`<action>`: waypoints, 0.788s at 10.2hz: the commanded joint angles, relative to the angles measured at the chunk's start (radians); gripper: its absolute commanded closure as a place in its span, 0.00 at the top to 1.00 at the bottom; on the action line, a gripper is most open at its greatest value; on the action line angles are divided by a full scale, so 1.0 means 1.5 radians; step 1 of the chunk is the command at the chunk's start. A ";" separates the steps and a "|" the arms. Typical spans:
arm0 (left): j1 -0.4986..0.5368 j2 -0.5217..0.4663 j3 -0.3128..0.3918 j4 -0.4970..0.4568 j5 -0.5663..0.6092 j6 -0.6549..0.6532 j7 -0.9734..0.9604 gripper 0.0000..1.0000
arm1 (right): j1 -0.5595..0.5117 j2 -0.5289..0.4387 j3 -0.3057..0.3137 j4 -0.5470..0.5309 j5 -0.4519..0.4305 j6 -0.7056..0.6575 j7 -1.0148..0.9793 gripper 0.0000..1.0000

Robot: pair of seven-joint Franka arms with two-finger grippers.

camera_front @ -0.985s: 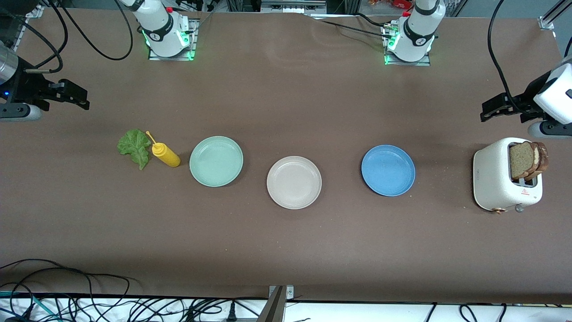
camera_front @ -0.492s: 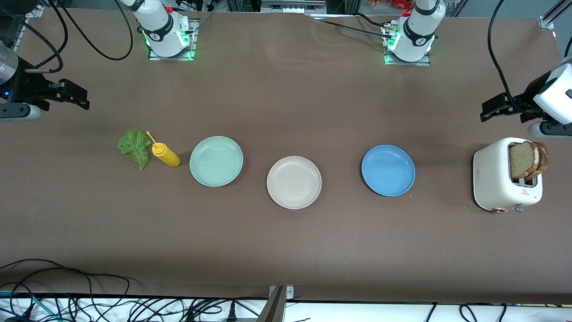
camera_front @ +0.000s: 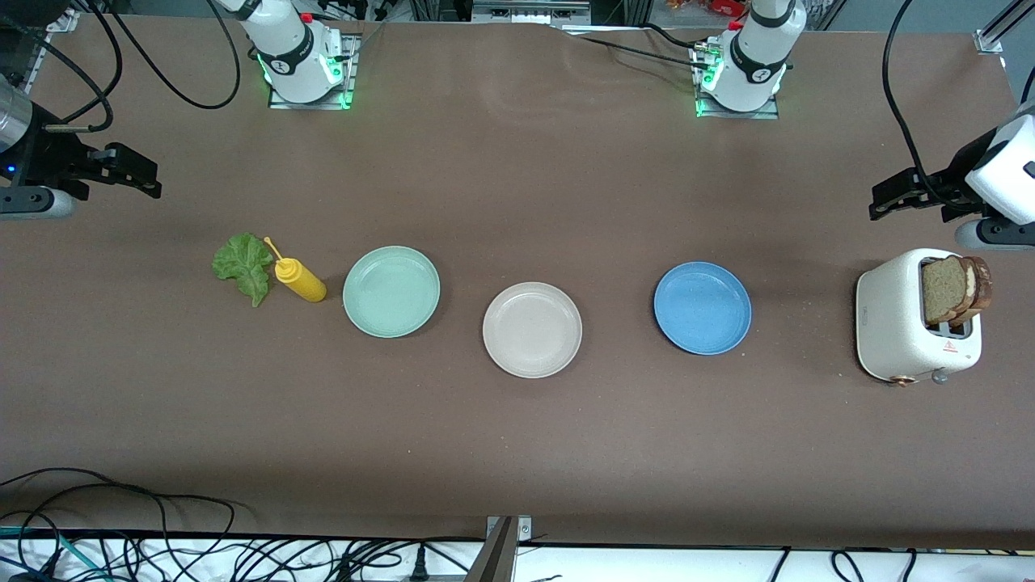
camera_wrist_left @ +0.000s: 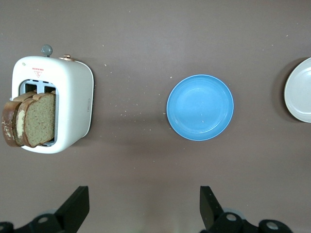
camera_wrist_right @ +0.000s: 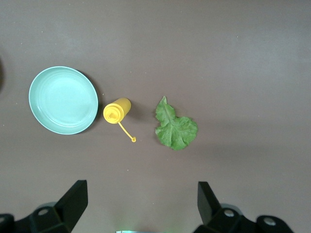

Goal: Make sandwich on beige plate with both arms

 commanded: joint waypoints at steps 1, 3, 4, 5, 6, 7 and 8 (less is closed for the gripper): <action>0.002 0.005 0.000 0.014 -0.008 -0.008 0.012 1.00 | -0.005 0.003 0.000 0.012 0.005 -0.011 -0.009 1.00; 0.002 0.005 0.000 0.014 -0.008 -0.008 0.012 1.00 | -0.005 0.003 0.000 0.012 0.005 -0.011 -0.009 1.00; 0.002 0.005 0.000 0.015 -0.008 -0.008 0.012 1.00 | -0.005 0.003 0.000 0.011 0.005 -0.011 -0.010 1.00; 0.002 0.005 0.000 0.015 -0.008 -0.008 0.012 1.00 | -0.005 0.002 -0.005 0.012 0.005 -0.011 -0.010 1.00; 0.002 0.005 0.000 0.015 -0.008 -0.008 0.012 1.00 | -0.005 0.003 -0.007 0.012 0.005 -0.010 -0.010 1.00; 0.002 0.005 0.000 0.015 -0.008 -0.008 0.012 1.00 | -0.005 0.003 -0.007 0.012 0.005 -0.011 -0.010 1.00; 0.002 0.005 0.000 0.014 -0.008 -0.008 0.012 1.00 | -0.005 0.003 -0.007 0.011 0.005 -0.011 -0.010 1.00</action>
